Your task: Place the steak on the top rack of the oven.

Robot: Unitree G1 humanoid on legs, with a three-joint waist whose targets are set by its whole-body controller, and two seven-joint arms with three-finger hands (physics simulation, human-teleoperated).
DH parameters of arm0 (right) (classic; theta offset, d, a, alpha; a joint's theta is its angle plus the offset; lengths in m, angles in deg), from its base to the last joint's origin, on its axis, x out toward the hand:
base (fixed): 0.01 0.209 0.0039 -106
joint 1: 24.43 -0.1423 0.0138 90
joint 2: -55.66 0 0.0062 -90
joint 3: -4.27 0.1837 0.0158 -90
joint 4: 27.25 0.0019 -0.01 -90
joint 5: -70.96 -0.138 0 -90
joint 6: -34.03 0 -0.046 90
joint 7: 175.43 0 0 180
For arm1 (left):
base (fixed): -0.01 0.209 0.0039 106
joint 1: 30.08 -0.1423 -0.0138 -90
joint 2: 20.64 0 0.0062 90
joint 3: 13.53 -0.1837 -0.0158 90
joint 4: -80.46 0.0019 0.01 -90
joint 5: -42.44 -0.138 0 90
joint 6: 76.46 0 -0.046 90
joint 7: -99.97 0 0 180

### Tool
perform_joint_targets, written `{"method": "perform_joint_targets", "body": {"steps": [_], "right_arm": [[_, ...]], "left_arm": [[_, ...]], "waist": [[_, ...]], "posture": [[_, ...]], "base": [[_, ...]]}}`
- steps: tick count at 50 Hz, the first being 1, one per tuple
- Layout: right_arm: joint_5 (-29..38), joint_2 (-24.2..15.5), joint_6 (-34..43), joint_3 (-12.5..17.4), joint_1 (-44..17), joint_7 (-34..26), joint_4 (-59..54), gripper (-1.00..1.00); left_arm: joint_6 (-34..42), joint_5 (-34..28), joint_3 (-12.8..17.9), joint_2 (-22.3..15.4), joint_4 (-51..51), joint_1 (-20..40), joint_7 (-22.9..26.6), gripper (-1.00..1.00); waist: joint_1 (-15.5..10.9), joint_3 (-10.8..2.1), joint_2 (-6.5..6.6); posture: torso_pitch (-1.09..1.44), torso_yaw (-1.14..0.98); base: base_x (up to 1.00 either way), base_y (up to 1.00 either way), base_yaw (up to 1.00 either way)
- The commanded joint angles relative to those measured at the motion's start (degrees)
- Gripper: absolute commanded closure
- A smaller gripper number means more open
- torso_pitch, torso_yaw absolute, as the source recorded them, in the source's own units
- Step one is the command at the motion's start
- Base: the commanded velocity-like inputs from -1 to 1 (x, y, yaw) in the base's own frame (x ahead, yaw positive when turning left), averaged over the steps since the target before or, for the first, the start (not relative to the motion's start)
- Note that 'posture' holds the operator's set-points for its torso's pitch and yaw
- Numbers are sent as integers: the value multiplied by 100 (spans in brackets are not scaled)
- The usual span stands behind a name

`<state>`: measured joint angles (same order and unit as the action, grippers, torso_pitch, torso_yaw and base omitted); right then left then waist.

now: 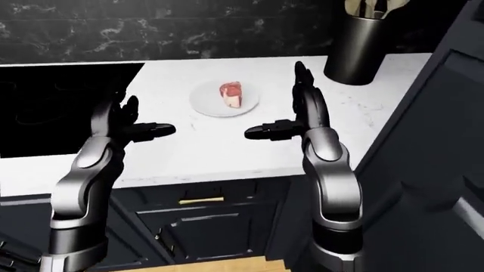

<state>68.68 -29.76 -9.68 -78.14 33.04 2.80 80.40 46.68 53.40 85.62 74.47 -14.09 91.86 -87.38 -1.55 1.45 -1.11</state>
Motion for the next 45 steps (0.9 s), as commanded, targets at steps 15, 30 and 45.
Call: {"method": "perform_joint_targets", "body": {"steps": [15, 30, 45], "right_arm": [[79, -17, -150, 21, -158, 3, 108, -100], [36, -63, -73, 84, -208, 0, 172, -100], [145, -41, -51, 8, -335, 40, 117, -100]], "left_arm": [[-161, 48, 4, -48, -190, 145, 49, -100], [-161, 43, -40, -11, -145, 217, 33, -100], [-232, 69, -1, -35, -144, 143, 70, -100]], "waist": [[183, -34, 436], [76, 37, -299], [226, -21, 315]], "posture": [[0, 0], [0, 0], [0, 0]], "base": [[23, -21, 0], [23, -9, 0], [6, 7, 0]]}}
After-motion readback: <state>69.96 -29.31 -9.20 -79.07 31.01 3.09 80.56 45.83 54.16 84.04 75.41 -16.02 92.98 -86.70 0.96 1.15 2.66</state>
